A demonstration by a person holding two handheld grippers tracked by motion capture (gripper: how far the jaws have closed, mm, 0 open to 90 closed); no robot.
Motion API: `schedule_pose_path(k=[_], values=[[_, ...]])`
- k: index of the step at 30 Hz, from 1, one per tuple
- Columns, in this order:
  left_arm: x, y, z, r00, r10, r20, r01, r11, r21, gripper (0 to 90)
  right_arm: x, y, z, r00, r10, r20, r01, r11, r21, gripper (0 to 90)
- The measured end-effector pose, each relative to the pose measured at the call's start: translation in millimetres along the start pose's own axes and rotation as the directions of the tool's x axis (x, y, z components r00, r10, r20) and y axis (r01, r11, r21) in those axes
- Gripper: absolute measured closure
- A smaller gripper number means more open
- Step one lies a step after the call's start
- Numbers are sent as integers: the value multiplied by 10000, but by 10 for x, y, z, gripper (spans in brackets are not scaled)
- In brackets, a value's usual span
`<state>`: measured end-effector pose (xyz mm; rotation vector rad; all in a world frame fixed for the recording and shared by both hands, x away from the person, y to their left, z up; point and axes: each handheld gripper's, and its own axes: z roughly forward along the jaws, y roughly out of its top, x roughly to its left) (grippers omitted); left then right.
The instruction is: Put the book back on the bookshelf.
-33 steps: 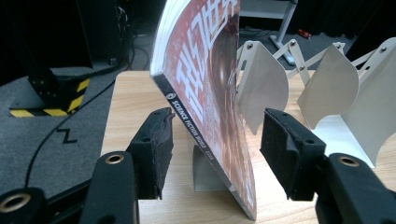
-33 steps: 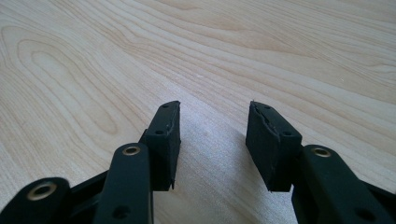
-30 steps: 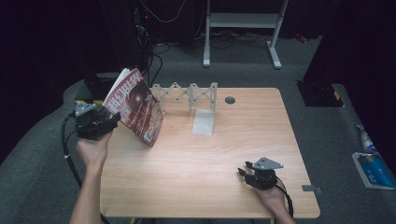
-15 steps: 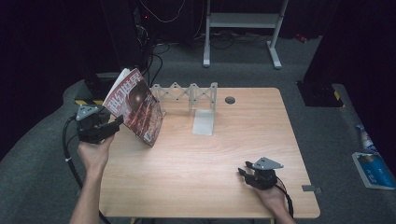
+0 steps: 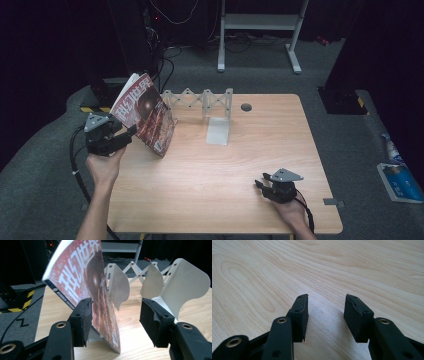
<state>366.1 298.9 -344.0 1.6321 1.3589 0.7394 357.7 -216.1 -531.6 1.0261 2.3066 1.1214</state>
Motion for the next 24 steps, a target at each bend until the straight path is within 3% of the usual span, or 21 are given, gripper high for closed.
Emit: schedule_pose_path(k=[24], values=[[-241, 0, 83, 9965, 294, 779, -296, 9996, 9, 430, 0, 0, 0, 10000, -2, -4, 2, 10000, -3, 544]])
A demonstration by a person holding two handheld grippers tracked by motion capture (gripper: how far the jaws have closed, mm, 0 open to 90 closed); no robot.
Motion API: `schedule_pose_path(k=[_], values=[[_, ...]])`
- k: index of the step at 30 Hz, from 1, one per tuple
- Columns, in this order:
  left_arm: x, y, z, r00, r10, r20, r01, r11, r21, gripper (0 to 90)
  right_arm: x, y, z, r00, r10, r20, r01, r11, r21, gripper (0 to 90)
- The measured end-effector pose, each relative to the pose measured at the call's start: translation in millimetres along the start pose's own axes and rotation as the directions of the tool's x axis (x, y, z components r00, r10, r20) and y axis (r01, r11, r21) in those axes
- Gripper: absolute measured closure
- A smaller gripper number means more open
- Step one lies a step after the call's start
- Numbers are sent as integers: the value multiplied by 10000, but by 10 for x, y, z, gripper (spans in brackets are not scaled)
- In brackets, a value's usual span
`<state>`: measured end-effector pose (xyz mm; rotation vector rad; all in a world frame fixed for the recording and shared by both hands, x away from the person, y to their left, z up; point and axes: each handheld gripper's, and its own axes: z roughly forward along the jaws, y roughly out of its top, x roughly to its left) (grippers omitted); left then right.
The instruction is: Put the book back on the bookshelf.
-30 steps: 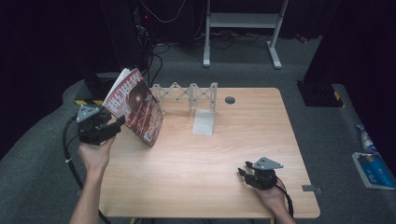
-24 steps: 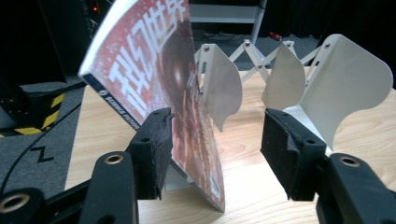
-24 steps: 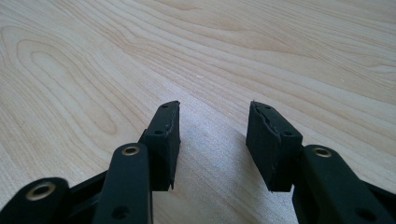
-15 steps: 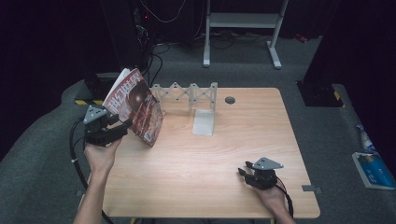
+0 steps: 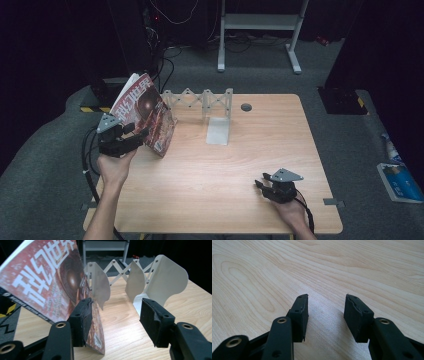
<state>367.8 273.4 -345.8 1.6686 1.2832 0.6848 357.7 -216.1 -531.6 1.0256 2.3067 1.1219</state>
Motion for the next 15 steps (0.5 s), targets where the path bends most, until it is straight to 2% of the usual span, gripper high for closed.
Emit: schedule_pose_path(k=[15], values=[[-143, -13, 95, 9989, 61, 470, -65, 9999, 88, 432, 1, -1, -1, 10000, 22, 2, -22, 10000, 7, 544]])
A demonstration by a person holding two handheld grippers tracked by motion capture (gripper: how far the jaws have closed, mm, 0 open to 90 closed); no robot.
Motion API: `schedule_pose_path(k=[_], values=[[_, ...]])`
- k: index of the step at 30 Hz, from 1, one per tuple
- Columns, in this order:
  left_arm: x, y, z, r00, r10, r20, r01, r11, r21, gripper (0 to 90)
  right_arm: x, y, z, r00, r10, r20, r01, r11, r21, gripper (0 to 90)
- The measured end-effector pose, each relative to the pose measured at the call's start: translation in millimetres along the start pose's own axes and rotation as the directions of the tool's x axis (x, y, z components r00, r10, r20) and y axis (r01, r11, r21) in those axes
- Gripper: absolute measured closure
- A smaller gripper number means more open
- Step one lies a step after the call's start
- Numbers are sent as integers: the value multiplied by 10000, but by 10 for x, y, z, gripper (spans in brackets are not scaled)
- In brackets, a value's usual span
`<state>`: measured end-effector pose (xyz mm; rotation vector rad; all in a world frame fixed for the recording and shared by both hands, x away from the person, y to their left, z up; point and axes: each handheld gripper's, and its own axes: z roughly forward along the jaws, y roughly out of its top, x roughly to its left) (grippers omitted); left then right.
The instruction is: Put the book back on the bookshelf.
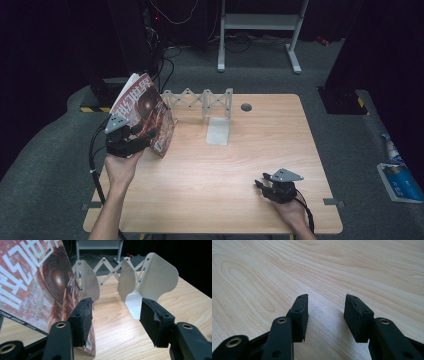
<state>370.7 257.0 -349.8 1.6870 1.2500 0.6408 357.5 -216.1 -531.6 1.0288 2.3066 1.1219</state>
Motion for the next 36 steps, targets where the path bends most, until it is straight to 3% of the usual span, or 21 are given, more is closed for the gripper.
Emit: schedule_pose_path(k=[36], values=[[-258, -32, 185, 9972, 121, 732, -132, 9998, 145, 436, -1, 0, -2, 10000, 50, -1, -50, 10000, 5, 544]])
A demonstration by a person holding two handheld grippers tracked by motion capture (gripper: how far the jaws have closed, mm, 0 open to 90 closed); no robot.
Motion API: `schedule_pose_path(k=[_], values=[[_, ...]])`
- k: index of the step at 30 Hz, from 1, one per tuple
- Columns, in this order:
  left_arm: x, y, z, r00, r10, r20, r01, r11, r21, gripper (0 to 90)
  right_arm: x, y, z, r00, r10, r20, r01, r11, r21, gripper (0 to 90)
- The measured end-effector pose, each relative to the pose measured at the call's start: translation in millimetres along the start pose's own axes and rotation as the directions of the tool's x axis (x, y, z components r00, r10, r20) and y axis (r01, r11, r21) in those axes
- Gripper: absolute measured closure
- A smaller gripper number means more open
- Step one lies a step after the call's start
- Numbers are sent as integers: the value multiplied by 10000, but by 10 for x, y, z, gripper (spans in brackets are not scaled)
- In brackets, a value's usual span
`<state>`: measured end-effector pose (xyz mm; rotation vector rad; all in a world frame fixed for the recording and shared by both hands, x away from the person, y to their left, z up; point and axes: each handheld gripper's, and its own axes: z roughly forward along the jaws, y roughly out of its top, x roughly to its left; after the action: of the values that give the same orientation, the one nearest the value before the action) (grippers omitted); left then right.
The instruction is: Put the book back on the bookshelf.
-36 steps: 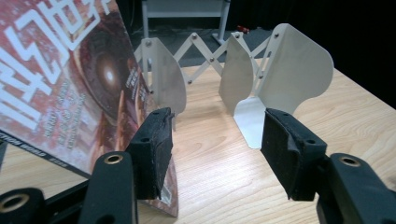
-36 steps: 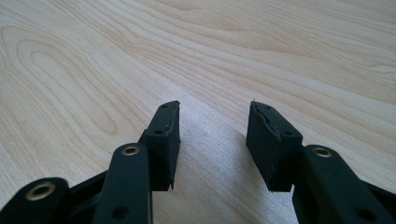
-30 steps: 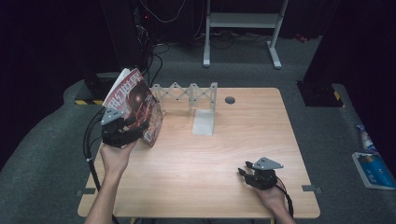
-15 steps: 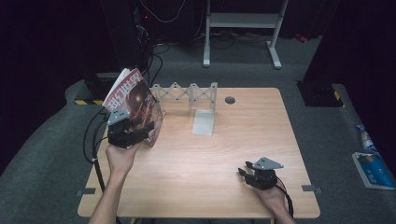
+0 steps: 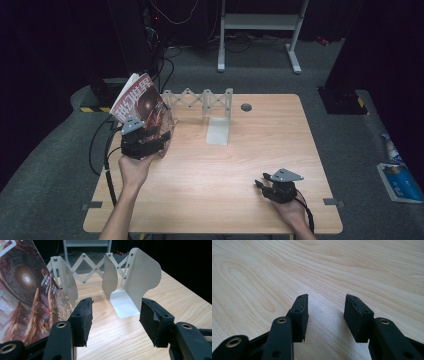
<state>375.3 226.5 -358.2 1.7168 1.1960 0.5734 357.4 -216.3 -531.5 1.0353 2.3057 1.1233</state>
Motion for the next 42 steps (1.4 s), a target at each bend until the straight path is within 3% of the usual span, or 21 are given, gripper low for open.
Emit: schedule_pose_path(k=[35, 42], values=[[-201, 22, 182, 9979, -51, 640, 55, 10000, -68, 435, -4, -3, 0, 9999, 99, -50, -100, 9999, -34, 539], [-241, 20, 215, 9973, 112, 721, -116, 9999, 51, 435, -4, -3, 0, 9999, 95, -53, -95, 9999, -36, 537]])
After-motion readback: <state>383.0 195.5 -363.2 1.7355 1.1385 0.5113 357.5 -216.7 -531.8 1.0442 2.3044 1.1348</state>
